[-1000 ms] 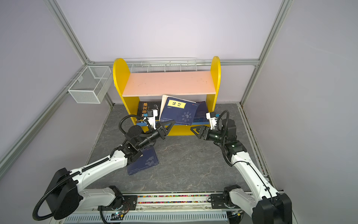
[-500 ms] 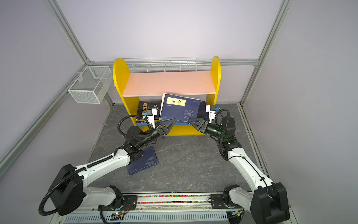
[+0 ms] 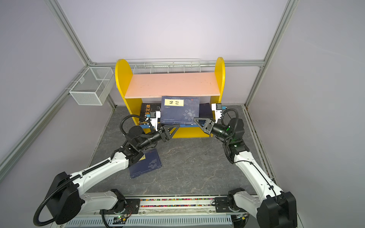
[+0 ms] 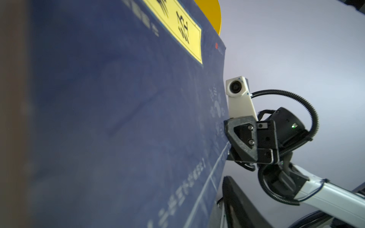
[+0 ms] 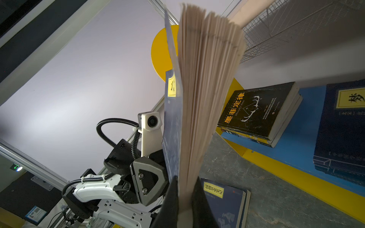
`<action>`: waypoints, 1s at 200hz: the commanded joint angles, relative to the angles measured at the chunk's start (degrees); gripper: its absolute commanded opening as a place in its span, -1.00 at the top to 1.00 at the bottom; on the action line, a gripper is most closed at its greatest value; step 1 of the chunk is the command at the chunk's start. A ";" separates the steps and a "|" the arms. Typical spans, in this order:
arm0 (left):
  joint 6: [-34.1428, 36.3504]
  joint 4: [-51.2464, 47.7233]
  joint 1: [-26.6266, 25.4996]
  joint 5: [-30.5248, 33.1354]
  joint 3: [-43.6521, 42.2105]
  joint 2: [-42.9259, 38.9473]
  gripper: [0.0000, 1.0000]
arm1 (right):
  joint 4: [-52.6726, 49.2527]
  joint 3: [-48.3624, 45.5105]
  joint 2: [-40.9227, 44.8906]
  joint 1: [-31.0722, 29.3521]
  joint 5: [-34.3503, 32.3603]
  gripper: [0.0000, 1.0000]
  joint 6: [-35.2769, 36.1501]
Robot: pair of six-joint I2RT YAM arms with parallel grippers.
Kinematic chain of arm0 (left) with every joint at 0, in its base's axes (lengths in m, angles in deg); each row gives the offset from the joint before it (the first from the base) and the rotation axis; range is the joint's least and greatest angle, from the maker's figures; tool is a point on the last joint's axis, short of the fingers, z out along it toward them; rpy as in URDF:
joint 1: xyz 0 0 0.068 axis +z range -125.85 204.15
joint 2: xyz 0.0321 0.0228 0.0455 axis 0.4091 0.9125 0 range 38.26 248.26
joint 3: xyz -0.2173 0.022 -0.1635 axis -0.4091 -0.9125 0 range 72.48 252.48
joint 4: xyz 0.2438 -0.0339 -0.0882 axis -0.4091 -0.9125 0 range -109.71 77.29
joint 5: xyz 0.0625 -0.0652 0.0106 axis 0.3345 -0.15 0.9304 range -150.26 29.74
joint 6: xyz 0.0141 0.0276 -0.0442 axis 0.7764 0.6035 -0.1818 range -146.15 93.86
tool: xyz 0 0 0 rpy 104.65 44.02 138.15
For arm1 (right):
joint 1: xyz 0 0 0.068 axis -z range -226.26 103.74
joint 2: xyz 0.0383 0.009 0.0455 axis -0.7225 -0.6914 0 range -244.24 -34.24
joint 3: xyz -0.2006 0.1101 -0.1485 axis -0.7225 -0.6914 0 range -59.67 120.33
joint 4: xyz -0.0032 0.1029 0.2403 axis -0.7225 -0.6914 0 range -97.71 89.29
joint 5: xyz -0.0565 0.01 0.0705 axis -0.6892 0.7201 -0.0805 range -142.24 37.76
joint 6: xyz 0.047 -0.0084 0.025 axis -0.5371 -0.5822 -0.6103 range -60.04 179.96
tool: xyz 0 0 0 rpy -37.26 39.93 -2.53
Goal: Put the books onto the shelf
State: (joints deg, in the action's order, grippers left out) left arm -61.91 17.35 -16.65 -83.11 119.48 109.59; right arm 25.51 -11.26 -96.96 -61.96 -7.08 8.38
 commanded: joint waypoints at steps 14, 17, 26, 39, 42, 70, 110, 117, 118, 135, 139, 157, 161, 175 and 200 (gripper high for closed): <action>0.45 -9.23 4.71 -3.16 0.87 -4.82 -0.24 | -8.99 1.61 1.97 1.91 5.20 0.88 6.23; 0.25 -9.54 5.16 -3.88 0.79 -5.07 -0.24 | -9.47 1.59 2.03 2.08 5.48 0.88 6.51; -0.08 -10.31 6.49 -6.56 0.62 -5.63 -0.24 | -11.86 1.60 2.34 3.05 6.67 0.88 7.95; 0.13 -12.69 7.84 -9.59 0.84 -5.95 -0.24 | -13.50 1.61 2.76 3.56 8.12 0.88 8.93; 0.29 -13.45 8.10 -10.14 0.93 -5.94 -0.24 | -13.44 1.61 2.90 4.45 8.67 0.88 9.04; 1.93 -19.18 9.37 -13.04 1.74 -4.98 -0.24 | -18.72 2.43 3.17 7.54 12.07 0.88 12.69; 1.24 -16.08 9.42 -16.09 0.41 -2.95 -0.23 | -21.73 3.63 2.17 8.49 14.36 0.88 14.27; 1.16 -15.37 9.41 -16.94 0.49 -2.47 -0.21 | -21.66 3.46 2.03 8.50 14.27 0.88 14.30; 1.15 -15.25 9.41 -17.00 0.48 -2.40 -0.21 | -21.65 3.46 2.01 8.45 14.26 0.88 14.35; 0.88 -14.22 9.42 -17.94 0.89 -1.41 -0.18 | -21.56 3.45 1.66 8.50 14.56 0.88 14.22; 0.73 -13.89 9.42 -18.10 0.95 -1.29 -0.17 | -21.57 3.45 1.57 8.50 14.59 0.88 14.22; 0.05 -12.47 9.42 -19.26 1.89 -0.09 0.10 | -22.40 3.46 1.33 8.50 14.48 0.88 14.73; -0.12 -12.14 9.41 -19.60 2.07 0.22 0.17 | -22.64 3.45 1.29 8.48 14.42 0.88 14.87; -0.44 -10.96 9.42 -20.71 3.08 1.49 0.44 | -23.19 3.24 0.93 8.41 14.30 0.88 15.16; -2.08 -8.04 9.42 -21.78 4.21 3.77 0.95 | -23.91 2.36 0.62 8.41 12.48 0.88 15.31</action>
State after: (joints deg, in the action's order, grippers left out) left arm -62.92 4.65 -7.16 -102.22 120.95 111.50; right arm 1.12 -9.14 -96.00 -53.33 4.55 22.48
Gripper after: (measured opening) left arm 0.098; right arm 0.121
